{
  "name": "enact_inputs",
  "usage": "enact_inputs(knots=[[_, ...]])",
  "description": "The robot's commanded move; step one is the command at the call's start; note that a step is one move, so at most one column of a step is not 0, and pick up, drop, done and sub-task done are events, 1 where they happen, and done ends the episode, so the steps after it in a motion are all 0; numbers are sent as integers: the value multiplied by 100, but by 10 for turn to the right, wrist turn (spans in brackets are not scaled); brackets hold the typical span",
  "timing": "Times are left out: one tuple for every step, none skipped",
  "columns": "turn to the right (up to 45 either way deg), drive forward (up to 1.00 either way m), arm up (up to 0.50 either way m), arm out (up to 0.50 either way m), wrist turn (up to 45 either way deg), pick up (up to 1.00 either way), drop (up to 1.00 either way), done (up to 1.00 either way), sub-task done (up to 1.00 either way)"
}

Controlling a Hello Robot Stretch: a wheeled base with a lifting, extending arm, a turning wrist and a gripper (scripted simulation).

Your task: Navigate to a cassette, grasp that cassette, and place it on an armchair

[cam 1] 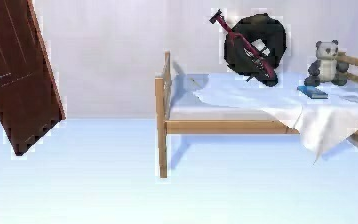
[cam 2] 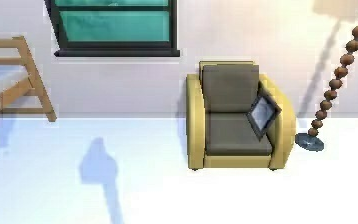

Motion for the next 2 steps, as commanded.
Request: enact_inputs(knots=[[450, 0, 0, 0, 0, 0, 0, 0, 0], [0, 20, 0, 0, 0, 0, 0, 0, 0]])
